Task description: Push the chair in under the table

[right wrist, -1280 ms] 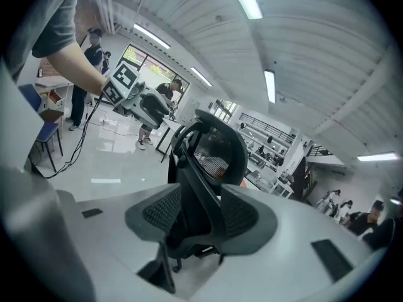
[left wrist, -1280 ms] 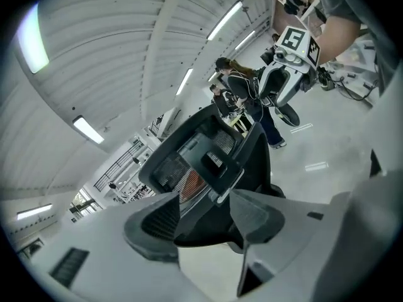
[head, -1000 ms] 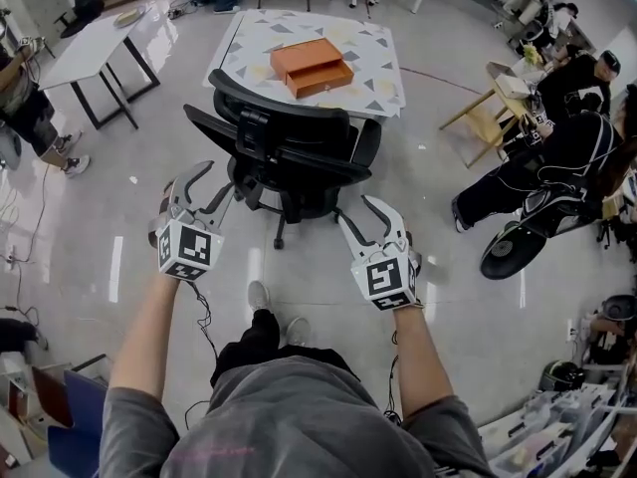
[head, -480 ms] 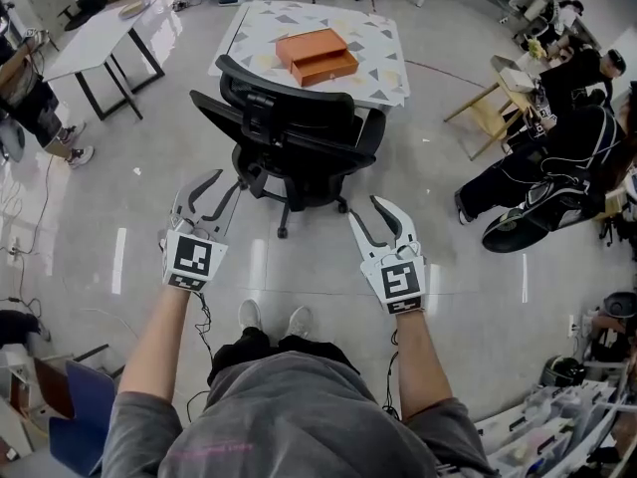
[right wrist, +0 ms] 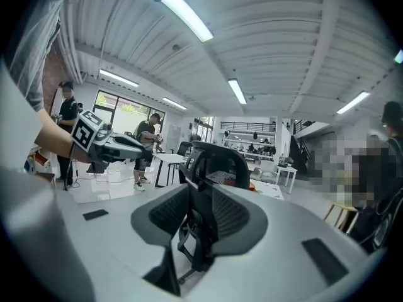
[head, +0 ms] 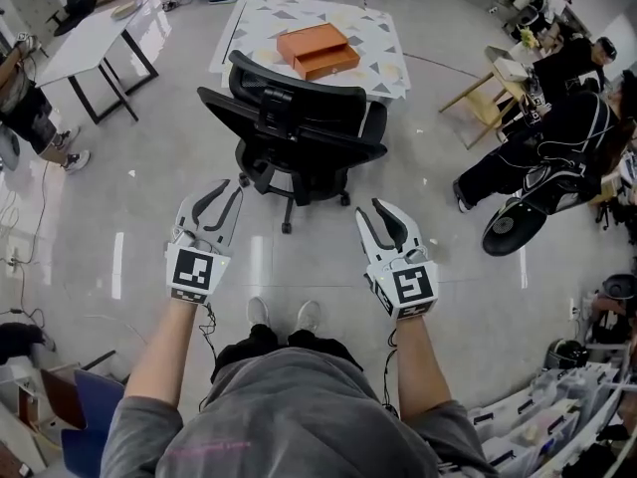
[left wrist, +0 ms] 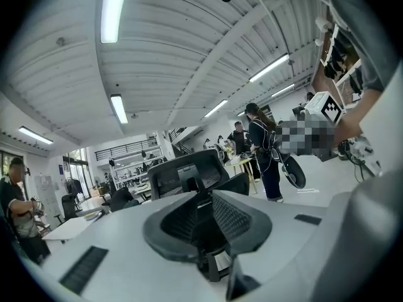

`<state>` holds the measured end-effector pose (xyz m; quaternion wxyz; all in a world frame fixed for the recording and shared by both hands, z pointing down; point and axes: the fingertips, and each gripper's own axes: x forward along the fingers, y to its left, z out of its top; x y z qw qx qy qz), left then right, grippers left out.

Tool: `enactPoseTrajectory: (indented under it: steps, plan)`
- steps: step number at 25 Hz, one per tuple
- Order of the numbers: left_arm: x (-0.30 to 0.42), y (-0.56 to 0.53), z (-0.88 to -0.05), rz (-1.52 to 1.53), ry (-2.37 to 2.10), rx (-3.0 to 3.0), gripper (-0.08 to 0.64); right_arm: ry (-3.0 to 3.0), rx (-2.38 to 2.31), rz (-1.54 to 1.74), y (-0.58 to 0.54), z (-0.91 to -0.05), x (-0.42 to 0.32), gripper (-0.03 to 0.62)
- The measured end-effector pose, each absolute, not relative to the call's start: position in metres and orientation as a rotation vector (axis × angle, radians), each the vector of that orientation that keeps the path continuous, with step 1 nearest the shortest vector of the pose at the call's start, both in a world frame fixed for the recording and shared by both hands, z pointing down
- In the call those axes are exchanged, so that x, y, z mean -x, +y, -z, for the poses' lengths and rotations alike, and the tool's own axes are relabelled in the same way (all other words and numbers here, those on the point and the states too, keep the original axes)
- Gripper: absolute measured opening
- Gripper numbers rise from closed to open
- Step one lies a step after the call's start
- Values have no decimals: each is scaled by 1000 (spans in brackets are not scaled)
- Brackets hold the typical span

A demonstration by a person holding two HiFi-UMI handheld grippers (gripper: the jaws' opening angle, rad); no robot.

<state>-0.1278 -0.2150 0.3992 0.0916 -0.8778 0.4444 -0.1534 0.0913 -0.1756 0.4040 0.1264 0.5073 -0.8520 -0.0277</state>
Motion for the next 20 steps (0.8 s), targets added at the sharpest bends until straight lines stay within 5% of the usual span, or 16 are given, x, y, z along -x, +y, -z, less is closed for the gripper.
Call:
enactPoseTrajectory:
  steps: [20]
  plan:
    - [159,-206,-395,344,1283,2710,17,-2546,-1574,3,-162,-389,-47,43]
